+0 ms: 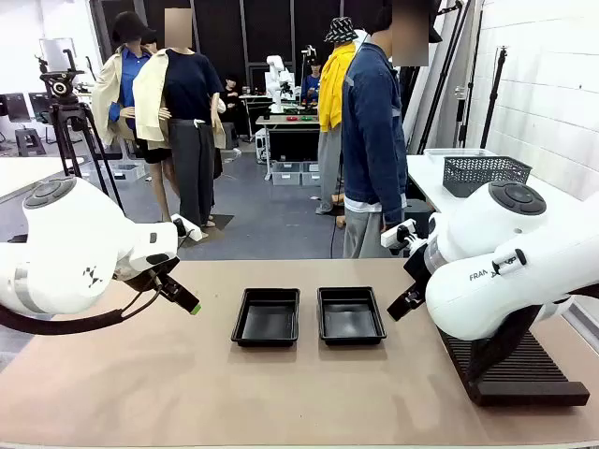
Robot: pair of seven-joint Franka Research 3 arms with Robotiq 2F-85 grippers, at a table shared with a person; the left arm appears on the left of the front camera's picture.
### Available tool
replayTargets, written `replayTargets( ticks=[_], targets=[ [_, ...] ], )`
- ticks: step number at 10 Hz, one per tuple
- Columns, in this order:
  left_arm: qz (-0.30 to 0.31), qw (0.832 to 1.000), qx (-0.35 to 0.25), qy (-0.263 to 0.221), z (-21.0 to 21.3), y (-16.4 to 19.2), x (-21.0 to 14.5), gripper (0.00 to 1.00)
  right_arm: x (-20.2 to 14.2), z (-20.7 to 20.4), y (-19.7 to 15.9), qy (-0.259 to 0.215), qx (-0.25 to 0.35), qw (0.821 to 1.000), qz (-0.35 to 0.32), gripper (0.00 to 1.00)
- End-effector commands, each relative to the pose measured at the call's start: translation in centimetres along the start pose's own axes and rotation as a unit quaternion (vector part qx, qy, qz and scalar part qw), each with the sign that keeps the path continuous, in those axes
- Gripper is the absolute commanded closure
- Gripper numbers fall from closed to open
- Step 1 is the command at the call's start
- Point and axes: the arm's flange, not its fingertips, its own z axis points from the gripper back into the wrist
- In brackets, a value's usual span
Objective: Inspect and transfer BCBs to ESD trays.
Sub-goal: Pick up the Blank PCB from the PCB Rack and place it in the left ESD tray.
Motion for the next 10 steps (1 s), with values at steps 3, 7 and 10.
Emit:
replayTargets(
  ticks=[3,7,10],
  targets=[
    [0.0,1.0,-0.002,0.001,0.24,-0.06,0.06,0.0,-0.01,-0.01,0.02,0.0,0.0,1.0,0.0,0.0],
    [0.0,1.0,-0.002,0.001,0.24,-0.06,0.06,0.0,-0.01,-0.01,0.02,0.0,0.0,1.0,0.0,0.0],
    [0.0,1.0,-0.002,0.001,0.24,-0.06,0.06,0.0,-0.01,-0.01,0.02,0.0,0.0,1.0,0.0,0.0]
  ],
)
